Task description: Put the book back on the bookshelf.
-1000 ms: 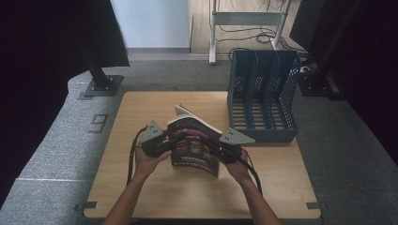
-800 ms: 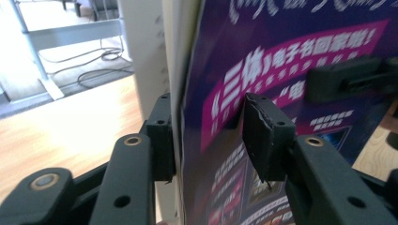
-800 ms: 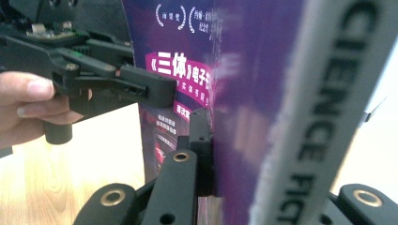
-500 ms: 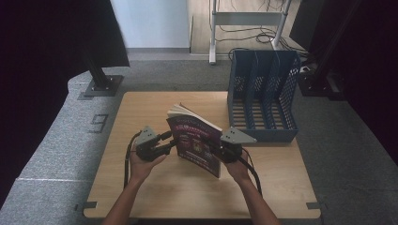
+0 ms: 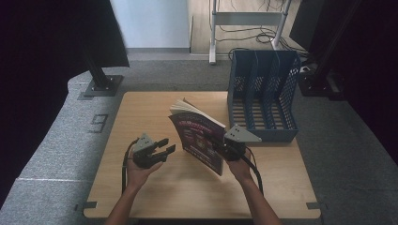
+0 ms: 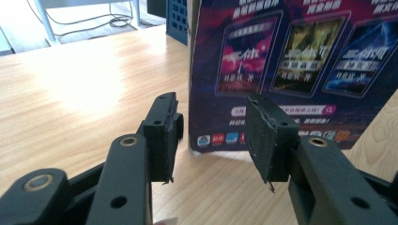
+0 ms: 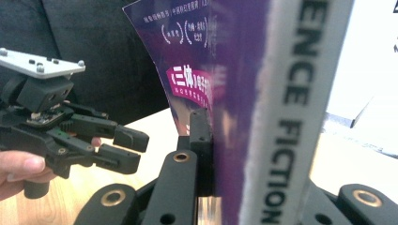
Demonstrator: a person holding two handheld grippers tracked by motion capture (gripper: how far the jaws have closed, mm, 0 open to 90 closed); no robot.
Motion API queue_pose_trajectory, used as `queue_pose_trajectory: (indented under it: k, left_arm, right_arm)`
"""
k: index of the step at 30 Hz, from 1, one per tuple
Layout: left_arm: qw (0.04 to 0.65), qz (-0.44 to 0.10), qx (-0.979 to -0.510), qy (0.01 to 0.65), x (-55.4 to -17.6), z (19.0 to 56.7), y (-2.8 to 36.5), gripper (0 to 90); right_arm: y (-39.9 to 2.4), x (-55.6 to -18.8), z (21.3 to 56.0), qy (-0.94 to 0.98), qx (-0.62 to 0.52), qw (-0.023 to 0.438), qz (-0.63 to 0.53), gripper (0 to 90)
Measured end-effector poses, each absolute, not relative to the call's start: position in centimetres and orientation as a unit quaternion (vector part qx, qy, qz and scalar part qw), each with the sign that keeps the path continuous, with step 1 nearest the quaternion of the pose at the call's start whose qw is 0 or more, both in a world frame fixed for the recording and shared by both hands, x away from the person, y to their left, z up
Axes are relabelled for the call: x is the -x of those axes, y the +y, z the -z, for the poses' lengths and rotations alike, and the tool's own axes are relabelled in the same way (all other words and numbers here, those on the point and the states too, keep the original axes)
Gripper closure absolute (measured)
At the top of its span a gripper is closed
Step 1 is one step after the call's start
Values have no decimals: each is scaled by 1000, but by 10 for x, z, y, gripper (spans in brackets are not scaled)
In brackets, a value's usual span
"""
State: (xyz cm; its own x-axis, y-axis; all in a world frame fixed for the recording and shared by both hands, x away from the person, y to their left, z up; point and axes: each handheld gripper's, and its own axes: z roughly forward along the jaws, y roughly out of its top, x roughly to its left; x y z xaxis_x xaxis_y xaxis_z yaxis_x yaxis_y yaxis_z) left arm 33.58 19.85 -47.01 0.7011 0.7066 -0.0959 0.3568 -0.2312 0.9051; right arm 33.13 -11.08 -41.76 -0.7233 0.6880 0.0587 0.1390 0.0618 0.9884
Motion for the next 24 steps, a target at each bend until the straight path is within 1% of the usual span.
queue_pose_trajectory:
  k: [24]
  left_arm:
    - [490, -153, -776, 367, -328, 494, 203, 540]
  right_arm:
    - [-127, -330, 405, 667, -322, 249, -625, 818]
